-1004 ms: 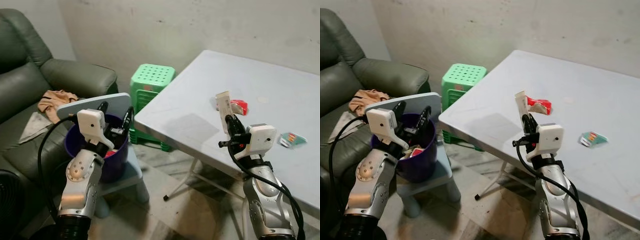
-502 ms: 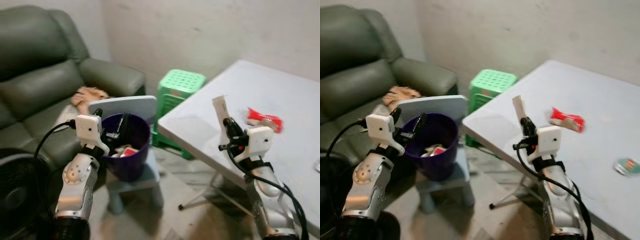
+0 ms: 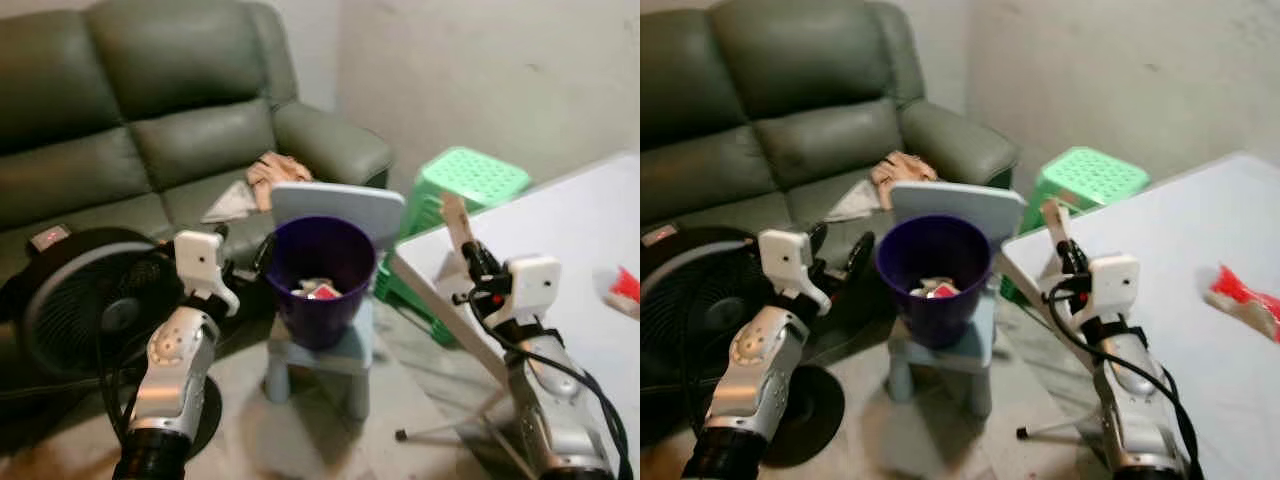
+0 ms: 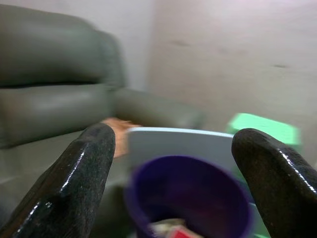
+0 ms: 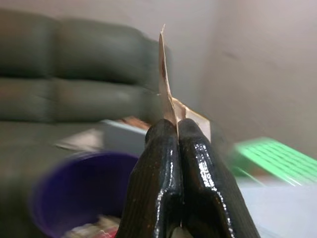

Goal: Picking trash to rubbish bin

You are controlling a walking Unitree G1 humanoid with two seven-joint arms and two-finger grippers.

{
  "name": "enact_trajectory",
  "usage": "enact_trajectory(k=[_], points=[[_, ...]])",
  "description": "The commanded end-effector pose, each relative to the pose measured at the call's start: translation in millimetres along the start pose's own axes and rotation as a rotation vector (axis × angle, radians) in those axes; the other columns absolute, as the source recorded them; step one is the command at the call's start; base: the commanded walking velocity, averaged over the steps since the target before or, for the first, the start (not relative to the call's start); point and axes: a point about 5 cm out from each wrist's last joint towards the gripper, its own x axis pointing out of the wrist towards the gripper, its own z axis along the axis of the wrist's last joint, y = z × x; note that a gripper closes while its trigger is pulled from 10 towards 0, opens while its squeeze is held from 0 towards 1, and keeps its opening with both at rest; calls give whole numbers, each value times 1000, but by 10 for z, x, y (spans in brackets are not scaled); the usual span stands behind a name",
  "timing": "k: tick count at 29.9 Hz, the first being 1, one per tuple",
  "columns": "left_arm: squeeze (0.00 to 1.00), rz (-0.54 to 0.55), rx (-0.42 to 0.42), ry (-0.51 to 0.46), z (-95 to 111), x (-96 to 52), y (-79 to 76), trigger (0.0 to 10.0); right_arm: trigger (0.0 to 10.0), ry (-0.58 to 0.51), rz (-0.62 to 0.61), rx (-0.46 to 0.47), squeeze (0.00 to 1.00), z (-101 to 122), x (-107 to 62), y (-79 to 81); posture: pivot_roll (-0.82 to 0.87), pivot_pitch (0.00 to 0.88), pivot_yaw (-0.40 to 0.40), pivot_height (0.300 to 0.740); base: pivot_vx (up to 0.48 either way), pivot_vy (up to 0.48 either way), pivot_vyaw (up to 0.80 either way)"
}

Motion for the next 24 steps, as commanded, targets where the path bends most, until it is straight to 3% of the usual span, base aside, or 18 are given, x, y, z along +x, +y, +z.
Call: enact_trajectory(k=[1, 4, 8, 15, 24], points=[[0, 2, 2, 4, 5, 29, -22, 10000, 10000, -1, -4, -8, 0, 3, -13, -45, 56, 0, -32, 715, 0, 0, 800], [0, -5, 23, -1, 8, 37, -34, 10000, 10000, -7, -3, -12, 0, 13, 9, -59, 57, 0, -33, 715, 0, 0, 800], [0, -39, -26, 17, -48, 26, -118, 10000, 10000, -13, -1, -10, 0, 17, 19, -57, 62, 0, -37, 715, 0, 0, 800], [0, -102, 42, 10, -98, -10, -362, 10000, 10000, -31, 38, 12, 0, 20, 15, 21, 66, 0, -39, 715, 0, 0, 791], [0, -121, 8, 19, -84, -15, -349, 10000, 10000, -30, 43, 21, 0, 9, 18, 32, 75, 0, -45, 715, 0, 0, 0]])
